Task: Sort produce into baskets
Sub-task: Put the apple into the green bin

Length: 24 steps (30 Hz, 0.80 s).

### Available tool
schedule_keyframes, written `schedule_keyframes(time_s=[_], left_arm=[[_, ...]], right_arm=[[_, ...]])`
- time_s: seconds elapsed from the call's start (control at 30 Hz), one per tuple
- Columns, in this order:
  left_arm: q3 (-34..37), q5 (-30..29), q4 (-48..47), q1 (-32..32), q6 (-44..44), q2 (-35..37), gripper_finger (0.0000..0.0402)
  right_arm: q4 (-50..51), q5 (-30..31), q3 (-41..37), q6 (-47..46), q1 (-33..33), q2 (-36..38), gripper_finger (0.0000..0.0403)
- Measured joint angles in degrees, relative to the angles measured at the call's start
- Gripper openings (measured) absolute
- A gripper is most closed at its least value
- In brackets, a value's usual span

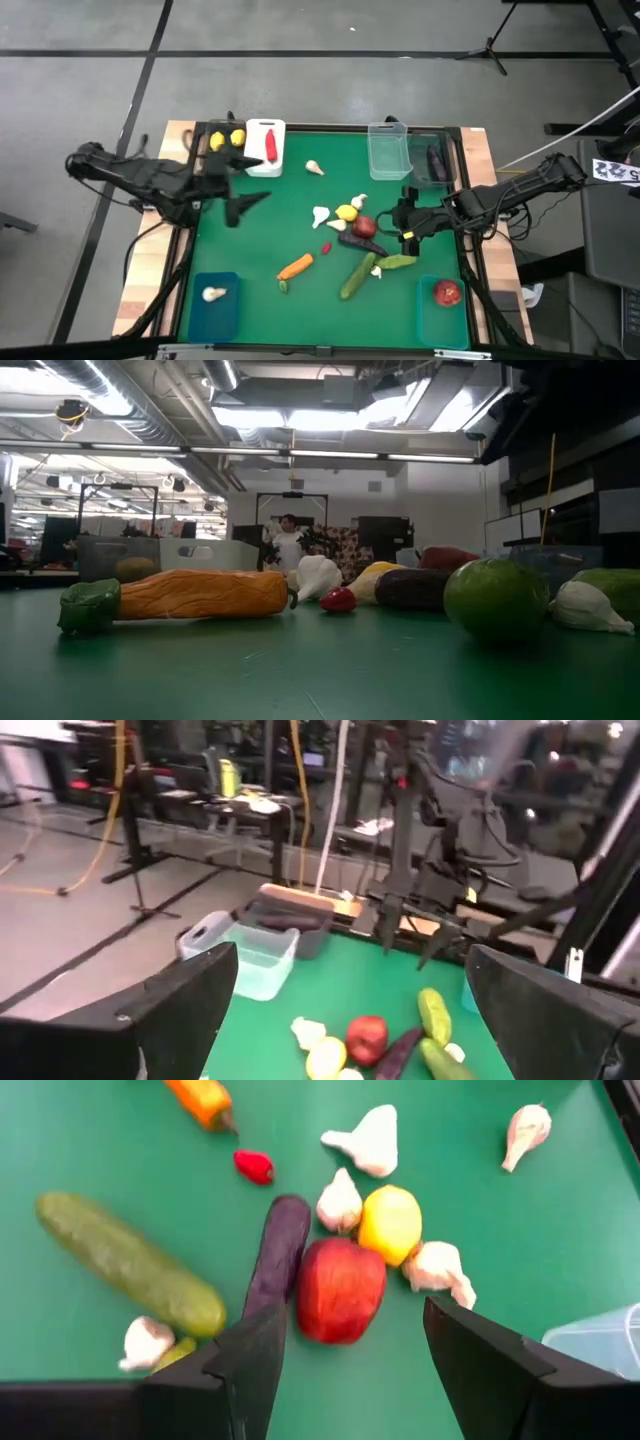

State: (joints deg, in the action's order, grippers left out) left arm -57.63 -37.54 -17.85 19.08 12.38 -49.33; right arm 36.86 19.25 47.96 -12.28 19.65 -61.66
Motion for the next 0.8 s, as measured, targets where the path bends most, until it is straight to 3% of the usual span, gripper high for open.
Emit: schedule_keyframes(time_s=[0.13,0.23,0.4,0.47,0.6,0.8], left_arm=[[8.1,-7.4,0.6,4.4,5.8,6.1,0.039],[16.0,-7.7,3.4,4.3,14.0,5.0,0.039],[24.6,-2.8,29.8,2.8,14.5,-6.9,0.039],[24.6,-1.4,40.3,2.1,11.4,-14.7,0.039],[19.9,2.7,51.1,-0.4,6.7,-31.7,0.039],[6.4,13.6,52.5,-7.4,4.9,-51.6,0.039]], right_arm=[[-6.0,-1.4,-3.2,-0.4,-1.2,2.0,0.0237],[-7.2,-2.5,-4.1,-1.2,-1.3,3.0,0.0237],[-6.8,-3.0,-4.2,-2.4,-1.3,4.4,0.0237],[-6.8,-3.0,-4.2,-2.5,-1.3,4.6,0.0237],[-6.8,-3.4,-4.2,-3.2,-1.3,4.6,0.0237],[-6.8,-5.3,-4.2,-4.0,-1.3,4.6,0.0237]])
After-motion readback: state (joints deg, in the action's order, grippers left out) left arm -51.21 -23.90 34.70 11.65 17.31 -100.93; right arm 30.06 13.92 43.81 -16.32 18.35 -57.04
